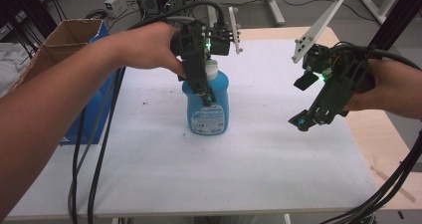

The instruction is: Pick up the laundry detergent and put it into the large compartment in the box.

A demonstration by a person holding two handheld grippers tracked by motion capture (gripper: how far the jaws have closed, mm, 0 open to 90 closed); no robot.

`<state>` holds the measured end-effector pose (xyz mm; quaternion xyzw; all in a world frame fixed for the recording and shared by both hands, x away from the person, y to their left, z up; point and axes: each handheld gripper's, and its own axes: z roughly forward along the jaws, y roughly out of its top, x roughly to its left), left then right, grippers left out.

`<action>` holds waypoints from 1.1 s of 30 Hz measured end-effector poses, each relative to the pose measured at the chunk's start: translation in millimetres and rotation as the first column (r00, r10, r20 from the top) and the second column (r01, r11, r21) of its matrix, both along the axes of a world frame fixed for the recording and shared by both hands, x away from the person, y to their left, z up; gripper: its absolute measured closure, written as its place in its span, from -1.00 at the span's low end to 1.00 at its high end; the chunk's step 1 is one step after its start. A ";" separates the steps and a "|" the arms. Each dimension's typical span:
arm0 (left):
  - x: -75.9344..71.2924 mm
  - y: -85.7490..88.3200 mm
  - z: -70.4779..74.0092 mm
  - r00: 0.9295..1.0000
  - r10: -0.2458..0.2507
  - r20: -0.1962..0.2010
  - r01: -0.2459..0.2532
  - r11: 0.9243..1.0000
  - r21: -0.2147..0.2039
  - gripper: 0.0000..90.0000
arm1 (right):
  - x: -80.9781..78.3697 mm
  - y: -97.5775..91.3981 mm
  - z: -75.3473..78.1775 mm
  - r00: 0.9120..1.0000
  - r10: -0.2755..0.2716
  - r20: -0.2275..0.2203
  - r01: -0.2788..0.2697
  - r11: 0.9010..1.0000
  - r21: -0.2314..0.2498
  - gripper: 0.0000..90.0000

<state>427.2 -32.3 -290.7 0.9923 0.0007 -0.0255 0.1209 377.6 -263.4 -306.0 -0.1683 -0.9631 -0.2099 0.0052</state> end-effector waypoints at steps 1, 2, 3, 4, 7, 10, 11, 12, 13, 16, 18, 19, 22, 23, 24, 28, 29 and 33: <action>-0.1 0.1 -0.1 1.000 0.001 -0.002 -0.001 1.000 0.001 -0.36 | -0.2 0.0 -0.1 1.000 -0.002 -0.001 0.002 1.000 0.002 -0.98; -0.1 0.1 -0.1 1.000 0.002 -0.002 -0.002 1.000 -0.001 -0.36 | 0.0 -0.2 -0.1 1.000 -0.003 0.000 0.003 1.000 0.002 -0.98; 0.3 0.3 0.3 1.000 -0.005 -0.009 0.005 1.000 -0.002 -0.35 | -0.1 -0.2 -0.4 1.000 -0.003 -0.001 0.003 1.000 0.002 -0.98; 0.1 0.4 0.6 1.000 -0.007 -0.013 0.007 1.000 -0.006 -0.30 | -0.1 -0.2 -0.5 1.000 -0.003 -0.001 0.003 1.000 0.000 -0.98; -0.5 0.6 0.6 1.000 -0.006 -0.017 0.006 1.000 -0.006 -0.27 | 0.1 -0.2 -0.7 1.000 -0.001 0.000 0.001 1.000 0.001 -0.98; -1.1 0.5 0.9 1.000 -0.014 -0.017 0.014 1.000 -0.006 -0.22 | 0.0 0.2 -0.8 1.000 0.000 0.000 0.000 1.000 0.000 -0.98; -1.1 0.7 1.3 1.000 -0.018 -0.021 0.018 1.000 -0.007 -0.21 | -0.2 0.4 -0.6 1.000 -0.001 -0.002 0.001 1.000 -0.001 -0.98; -1.6 0.6 1.3 1.000 -0.020 -0.020 0.020 1.000 -0.008 -0.17 | -0.2 0.4 -0.8 1.000 -0.002 -0.002 0.002 1.000 0.000 -0.98; -1.7 0.6 1.3 1.000 -0.020 -0.019 0.020 1.000 -0.008 -0.17 | 0.0 0.5 -1.1 1.000 0.002 -0.001 -0.002 1.000 0.001 -0.98; -1.8 0.6 1.4 1.000 -0.021 -0.020 0.021 1.000 -0.006 -0.17 | -0.1 0.4 -1.0 1.000 -0.001 -0.002 0.001 1.000 0.000 -0.98; -1.8 0.5 1.7 1.000 -0.023 -0.017 0.023 1.000 -0.006 -0.17 | -0.1 0.3 -1.4 1.000 0.002 -0.001 -0.002 1.000 0.002 -0.98; -1.8 0.5 1.7 1.000 -0.023 -0.017 0.023 1.000 -0.006 -0.16 | -0.1 0.3 -1.4 1.000 0.002 -0.001 -0.002 1.000 0.002 -0.98; -3.7 1.0 2.8 1.000 -0.014 -0.011 0.014 1.000 0.004 -0.16 | -0.5 -0.3 -1.1 1.000 -0.004 -0.003 0.004 1.000 -0.001 -0.98; -4.0 1.3 3.4 1.000 -0.012 -0.011 0.012 1.000 0.006 -0.16 | -0.1 -0.9 -1.3 1.000 -0.002 -0.001 0.002 1.000 0.001 -0.98; -4.7 2.2 4.9 1.000 -0.002 -0.012 0.002 1.000 0.005 -0.16 | -0.2 -1.9 -1.4 1.000 -0.008 -0.001 0.008 1.000 0.000 -0.98; -7.0 7.7 20.6 0.999 0.036 -0.022 -0.036 0.999 -0.003 -0.16 | 0.4 -2.9 -1.9 1.000 -0.013 -0.004 0.013 1.000 -0.001 -0.98; -8.2 9.2 25.7 0.999 0.046 -0.018 -0.046 0.999 0.000 -0.16 | 0.4 -2.9 -1.9 1.000 -0.013 -0.004 0.013 1.000 -0.001 -0.98; -13.7 16.4 46.3 0.995 0.097 -0.002 -0.097 0.995 0.013 -0.16 | 0.5 -1.9 -1.6 1.000 -0.011 -0.005 0.011 1.000 -0.002 -0.98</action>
